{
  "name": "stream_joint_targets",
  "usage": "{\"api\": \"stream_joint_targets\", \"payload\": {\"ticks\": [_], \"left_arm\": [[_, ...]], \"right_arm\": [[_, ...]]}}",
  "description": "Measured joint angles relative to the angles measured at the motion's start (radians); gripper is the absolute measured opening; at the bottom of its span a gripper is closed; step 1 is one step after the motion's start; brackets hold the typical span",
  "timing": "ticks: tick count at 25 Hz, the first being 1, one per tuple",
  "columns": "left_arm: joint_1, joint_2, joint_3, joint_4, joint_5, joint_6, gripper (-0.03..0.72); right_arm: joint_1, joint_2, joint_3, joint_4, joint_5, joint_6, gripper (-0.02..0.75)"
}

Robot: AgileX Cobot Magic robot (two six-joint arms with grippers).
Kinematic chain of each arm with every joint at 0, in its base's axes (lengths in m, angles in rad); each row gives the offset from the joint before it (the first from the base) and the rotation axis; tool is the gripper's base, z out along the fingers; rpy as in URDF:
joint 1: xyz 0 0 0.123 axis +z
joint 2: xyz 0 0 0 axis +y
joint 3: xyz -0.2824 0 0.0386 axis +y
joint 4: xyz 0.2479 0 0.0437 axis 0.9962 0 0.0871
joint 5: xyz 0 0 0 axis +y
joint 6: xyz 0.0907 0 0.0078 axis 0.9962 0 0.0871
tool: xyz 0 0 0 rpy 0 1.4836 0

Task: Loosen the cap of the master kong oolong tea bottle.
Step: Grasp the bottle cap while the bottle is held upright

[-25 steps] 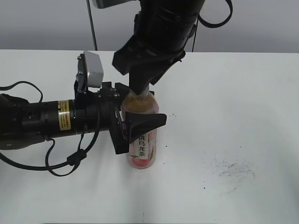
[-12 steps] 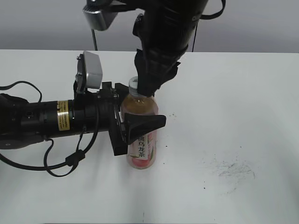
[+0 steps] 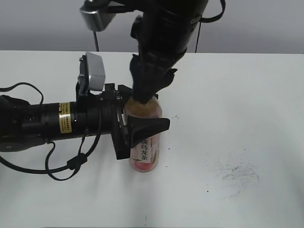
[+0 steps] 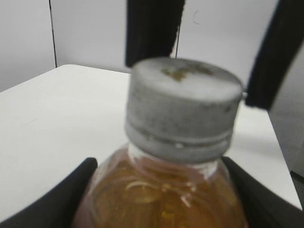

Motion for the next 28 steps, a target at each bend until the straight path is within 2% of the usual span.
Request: {"api": "stream_joint_targets", "payload": {"ticks": [2,3,6,8,12,16,19,21,28], "left_arm": [[-0.003,0.0,-0.003,0.004,0.0,0.004,0.448],[-0.004,0.0,-0.003,0.006,0.001,0.004,0.448],[-0.004,0.0,-0.004,0.008,0.001,0.004,0.448],[-0.004,0.0,-0.004,0.008,0.001,0.004,0.448],[-0.004,0.0,-0.004,0.009,0.001,0.004,0.448],[-0.004,0.0,-0.004,0.009,0.001,0.004,0.448],[-0.004,0.0,-0.004,0.009,0.001,0.004,0.448],[-0.004,0.0,-0.004,0.01,0.001,0.004,0.448],[-0.004,0.0,-0.004,0.009,0.001,0.004,0.448]], "right_arm": [[0.005,0.005,0.0,0.029,-0.009,0.099,0.465],[0.006,0.007,0.0,0.036,-0.012,0.153,0.5],[0.006,0.008,0.0,0.044,-0.015,0.285,0.538],[0.006,0.008,0.0,0.043,-0.015,0.359,0.523],[0.006,0.008,0.0,0.002,-0.015,0.517,0.421],[0.006,0.008,0.0,-0.001,-0.016,0.586,0.361],[0.006,0.008,0.0,0.003,-0.016,0.595,0.339],[0.006,0.008,0.0,0.001,-0.016,0.592,0.281],[0.006,0.008,0.0,0.0,-0.017,0.427,0.275]]}}
